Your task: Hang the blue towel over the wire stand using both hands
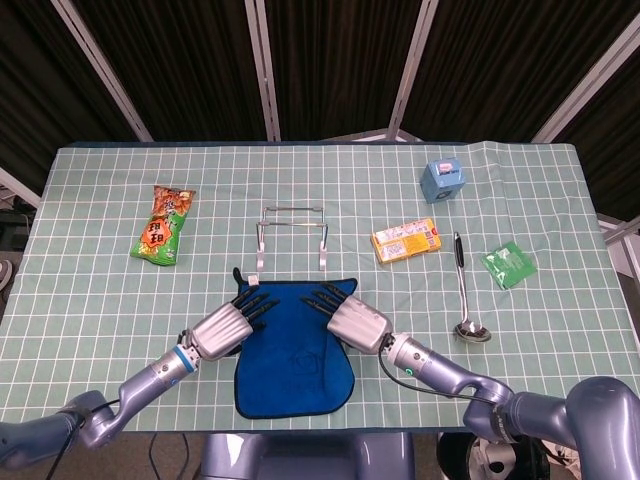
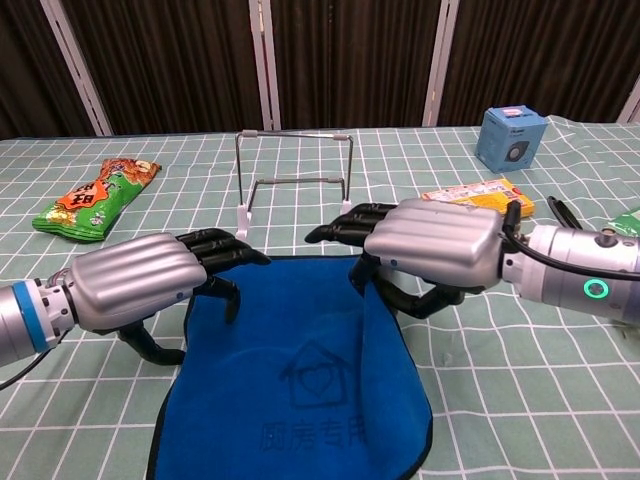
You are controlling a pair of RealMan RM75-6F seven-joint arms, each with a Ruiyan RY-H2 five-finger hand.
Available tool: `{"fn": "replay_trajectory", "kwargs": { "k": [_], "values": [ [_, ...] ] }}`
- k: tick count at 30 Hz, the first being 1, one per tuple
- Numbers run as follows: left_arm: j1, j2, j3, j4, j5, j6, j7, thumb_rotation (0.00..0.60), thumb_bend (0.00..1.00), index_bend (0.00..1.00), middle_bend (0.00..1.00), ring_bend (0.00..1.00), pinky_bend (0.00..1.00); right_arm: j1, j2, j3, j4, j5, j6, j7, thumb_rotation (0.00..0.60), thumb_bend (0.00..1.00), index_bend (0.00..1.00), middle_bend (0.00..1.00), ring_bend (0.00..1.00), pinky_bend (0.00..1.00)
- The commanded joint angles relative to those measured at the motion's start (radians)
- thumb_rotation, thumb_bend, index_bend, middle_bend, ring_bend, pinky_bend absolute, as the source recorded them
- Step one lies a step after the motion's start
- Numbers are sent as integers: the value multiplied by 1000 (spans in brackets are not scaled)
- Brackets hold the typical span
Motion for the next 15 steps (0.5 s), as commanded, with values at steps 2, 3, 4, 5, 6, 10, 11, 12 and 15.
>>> {"fn": "replay_trajectory", "kwargs": {
  "k": [2,3,4,5,6,10,11,12,15],
  "values": [
    [-7,-2,3,-8,-2,2,8,600,265,424,0,0,0,-1,0,-2,0,-1,1,0,600,630,642,24,0,67],
    [-8,-2,3,-10,-3,4,9,600,286,428,0,0,0,-1,-1,-2,0,-1,0,-1,600,630,642,24,0,69],
    [-9,-1,4,-13,-5,5,9,600,317,434,0,0,0,0,-1,-2,0,-2,0,-2,600,630,642,24,0,73],
    [-11,1,5,-15,-7,5,9,600,349,440,0,0,0,0,-1,-2,1,-2,-1,-3,600,630,642,24,0,76],
    [-12,3,6,-17,-10,4,10,600,369,445,0,0,0,0,-1,-2,0,-1,-1,-4,600,630,642,24,0,78],
    [-14,5,11,-17,-21,3,10,600,408,477,0,0,0,-1,-1,-1,-1,-1,0,-6,600,630,643,25,0,85],
    [-14,4,13,-14,-22,5,13,600,411,490,0,0,0,-1,-1,-1,-1,-1,0,-6,600,631,643,24,0,86],
    [-13,3,14,-11,-23,7,16,600,420,525,0,0,0,-1,0,-1,-1,0,0,-6,600,631,643,24,0,87],
    [-10,-2,15,-8,-31,16,14,600,446,673,0,0,0,-2,0,-1,-2,1,1,-4,600,630,643,25,0,92]
  ]
}}
